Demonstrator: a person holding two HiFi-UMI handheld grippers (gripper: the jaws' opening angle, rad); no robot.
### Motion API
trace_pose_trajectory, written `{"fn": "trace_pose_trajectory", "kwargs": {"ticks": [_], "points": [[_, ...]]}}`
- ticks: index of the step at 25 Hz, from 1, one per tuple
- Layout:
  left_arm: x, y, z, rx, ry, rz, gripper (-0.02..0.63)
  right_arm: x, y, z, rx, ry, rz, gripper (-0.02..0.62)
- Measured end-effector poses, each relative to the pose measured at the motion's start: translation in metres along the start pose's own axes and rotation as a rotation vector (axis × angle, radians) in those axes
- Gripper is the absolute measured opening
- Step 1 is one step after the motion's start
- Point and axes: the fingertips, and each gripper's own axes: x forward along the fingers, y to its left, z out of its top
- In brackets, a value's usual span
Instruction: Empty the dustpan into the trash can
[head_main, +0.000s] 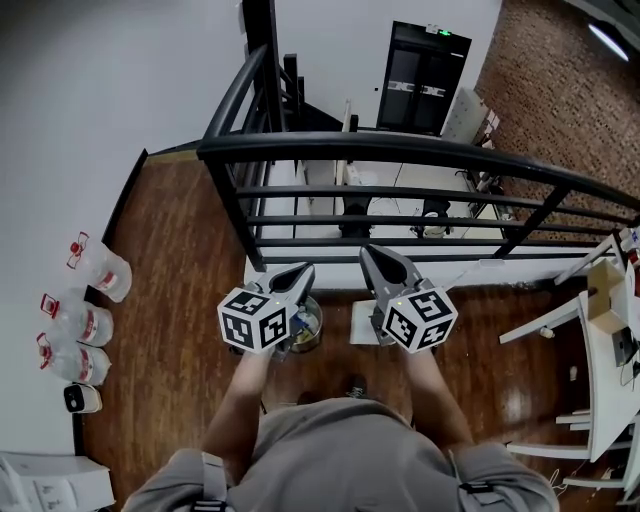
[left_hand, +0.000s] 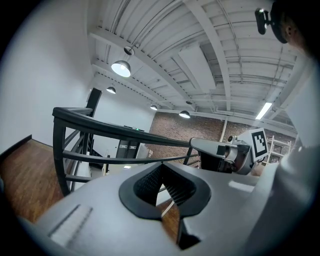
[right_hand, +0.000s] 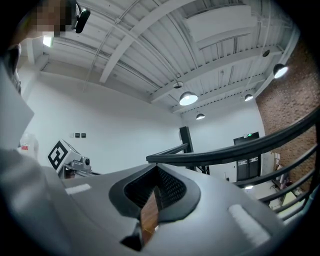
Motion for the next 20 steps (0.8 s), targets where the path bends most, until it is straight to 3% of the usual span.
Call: {"fn": "trace_pose_trajectory", "kwargs": {"ticks": [20], "points": [[0.0052,0.0042,0.0072,0.028,0.003,0.002,0.005,0.0032,-0.0087,-0.0005,0.005,0.016,-0.013,0.000]]}}
